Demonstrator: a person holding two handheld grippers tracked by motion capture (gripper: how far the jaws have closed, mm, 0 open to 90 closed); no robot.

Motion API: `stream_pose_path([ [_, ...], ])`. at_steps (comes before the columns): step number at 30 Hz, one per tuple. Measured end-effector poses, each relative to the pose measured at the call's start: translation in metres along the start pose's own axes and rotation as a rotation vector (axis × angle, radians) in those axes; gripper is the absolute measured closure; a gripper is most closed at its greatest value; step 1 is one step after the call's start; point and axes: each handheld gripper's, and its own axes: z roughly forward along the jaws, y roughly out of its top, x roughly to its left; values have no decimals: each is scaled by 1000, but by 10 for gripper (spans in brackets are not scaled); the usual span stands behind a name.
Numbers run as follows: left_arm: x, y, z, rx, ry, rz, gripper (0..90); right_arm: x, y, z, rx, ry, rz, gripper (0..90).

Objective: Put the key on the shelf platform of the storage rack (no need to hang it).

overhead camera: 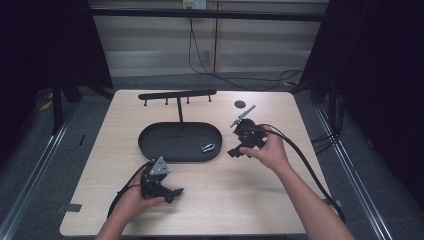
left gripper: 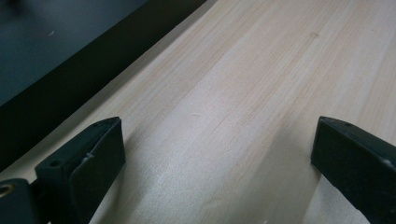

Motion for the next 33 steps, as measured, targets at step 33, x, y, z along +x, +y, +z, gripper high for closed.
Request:
stream_pose_path([
  [33,0,0,0,-4,1,-1,26,-14,-92,-7,-58,-16,76,266],
])
